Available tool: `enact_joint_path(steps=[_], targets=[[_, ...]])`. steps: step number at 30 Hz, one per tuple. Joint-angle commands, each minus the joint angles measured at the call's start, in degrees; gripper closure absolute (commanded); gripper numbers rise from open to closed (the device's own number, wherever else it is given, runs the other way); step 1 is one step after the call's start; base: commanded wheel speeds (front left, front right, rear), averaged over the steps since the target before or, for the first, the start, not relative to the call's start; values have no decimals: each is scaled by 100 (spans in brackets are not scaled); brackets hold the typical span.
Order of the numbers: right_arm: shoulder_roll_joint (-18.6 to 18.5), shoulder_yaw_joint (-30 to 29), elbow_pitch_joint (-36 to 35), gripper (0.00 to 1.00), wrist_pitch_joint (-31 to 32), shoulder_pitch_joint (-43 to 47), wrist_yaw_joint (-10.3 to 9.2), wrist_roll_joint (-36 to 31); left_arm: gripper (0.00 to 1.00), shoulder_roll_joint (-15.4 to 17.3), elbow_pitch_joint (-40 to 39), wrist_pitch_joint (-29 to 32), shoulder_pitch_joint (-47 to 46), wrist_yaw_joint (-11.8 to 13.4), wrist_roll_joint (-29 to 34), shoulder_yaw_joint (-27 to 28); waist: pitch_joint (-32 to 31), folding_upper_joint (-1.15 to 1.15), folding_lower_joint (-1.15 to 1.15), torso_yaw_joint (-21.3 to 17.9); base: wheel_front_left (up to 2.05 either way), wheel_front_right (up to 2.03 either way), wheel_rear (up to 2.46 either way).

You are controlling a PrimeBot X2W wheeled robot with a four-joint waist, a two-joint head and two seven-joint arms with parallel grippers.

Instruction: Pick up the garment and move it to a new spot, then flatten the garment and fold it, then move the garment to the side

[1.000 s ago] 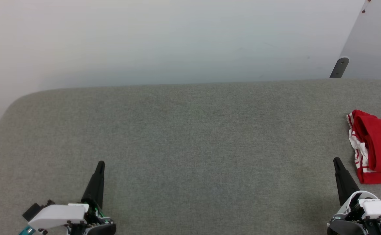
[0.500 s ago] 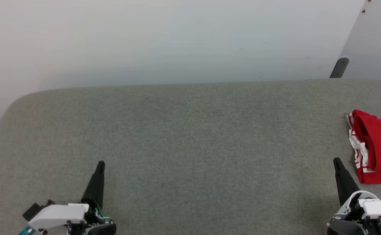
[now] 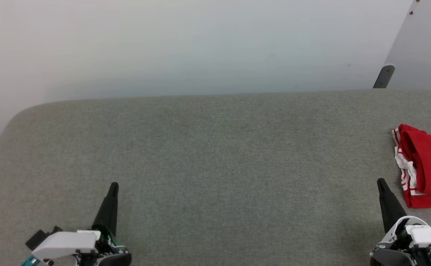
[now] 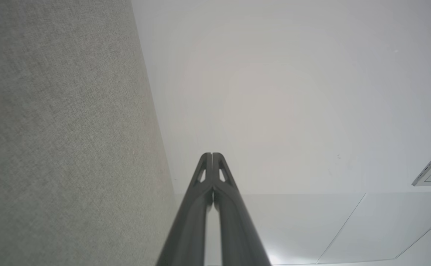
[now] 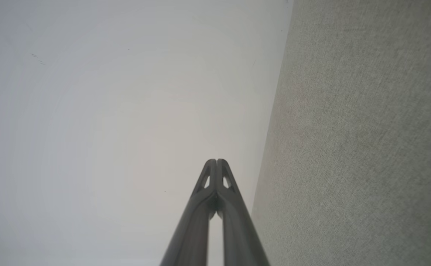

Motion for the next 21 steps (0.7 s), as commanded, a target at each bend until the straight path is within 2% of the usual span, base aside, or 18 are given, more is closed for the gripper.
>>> enact_joint_path(steps=[1,21], targets=[[22,4,0,100,10,-18,2,23,100,-4,5,11,-51,-20,-16,13,0,0,0,0,0,0,0],[22,4,0,100,10,-18,2,23,100,-4,5,9,-51,-20,-17,10,0,0,0,0,0,0,0]])
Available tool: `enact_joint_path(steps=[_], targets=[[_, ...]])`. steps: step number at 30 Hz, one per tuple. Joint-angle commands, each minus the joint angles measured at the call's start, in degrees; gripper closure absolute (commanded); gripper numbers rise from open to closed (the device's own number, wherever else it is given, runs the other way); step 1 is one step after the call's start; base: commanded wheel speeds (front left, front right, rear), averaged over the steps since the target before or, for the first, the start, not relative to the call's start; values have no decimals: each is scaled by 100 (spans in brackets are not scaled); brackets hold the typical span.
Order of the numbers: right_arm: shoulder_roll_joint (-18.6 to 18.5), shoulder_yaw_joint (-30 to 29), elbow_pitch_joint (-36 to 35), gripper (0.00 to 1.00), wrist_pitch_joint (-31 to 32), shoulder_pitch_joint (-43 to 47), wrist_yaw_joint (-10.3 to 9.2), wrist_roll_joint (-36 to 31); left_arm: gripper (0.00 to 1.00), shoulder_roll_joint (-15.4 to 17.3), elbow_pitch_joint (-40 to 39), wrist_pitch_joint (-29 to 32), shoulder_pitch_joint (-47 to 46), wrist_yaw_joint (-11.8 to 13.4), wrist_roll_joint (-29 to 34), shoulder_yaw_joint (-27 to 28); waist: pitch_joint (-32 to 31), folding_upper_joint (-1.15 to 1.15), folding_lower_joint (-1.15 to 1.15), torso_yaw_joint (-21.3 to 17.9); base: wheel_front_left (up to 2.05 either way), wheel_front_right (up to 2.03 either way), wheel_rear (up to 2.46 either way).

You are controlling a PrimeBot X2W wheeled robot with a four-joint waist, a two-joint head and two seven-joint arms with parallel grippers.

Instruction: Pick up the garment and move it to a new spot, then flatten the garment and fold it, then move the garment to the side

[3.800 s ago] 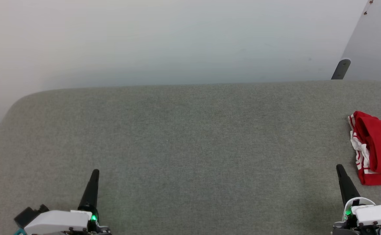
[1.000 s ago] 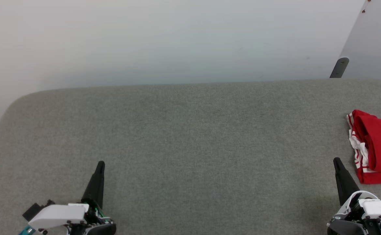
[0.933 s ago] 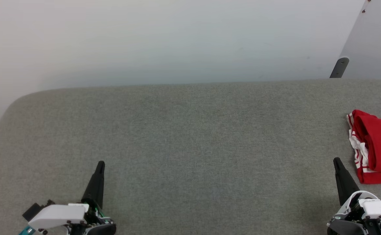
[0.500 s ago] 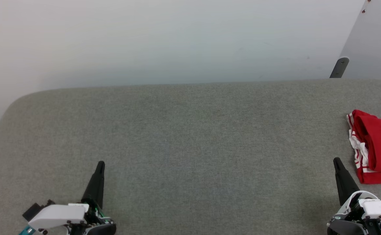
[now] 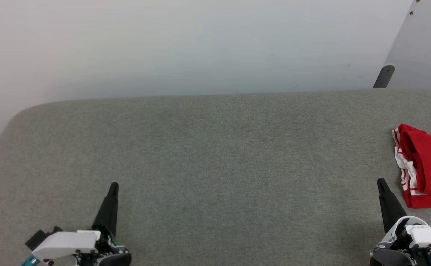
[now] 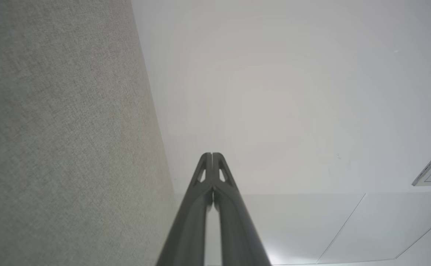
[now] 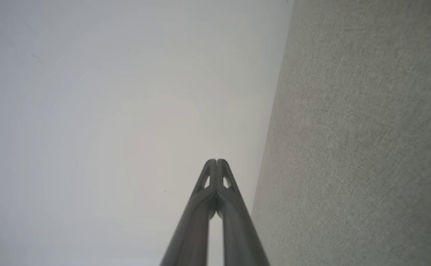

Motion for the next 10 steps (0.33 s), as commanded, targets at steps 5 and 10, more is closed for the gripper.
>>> enact_joint_path(steps=[5,10], targets=[[22,4,0,100,10,-18,2,23,100,-4,5,9,-51,-20,-18,10,0,0,0,0,0,0,0],[22,5,0,100,10,-18,2,23,100,-4,5,9,-51,-21,-18,10,0,0,0,0,0,0,0]])
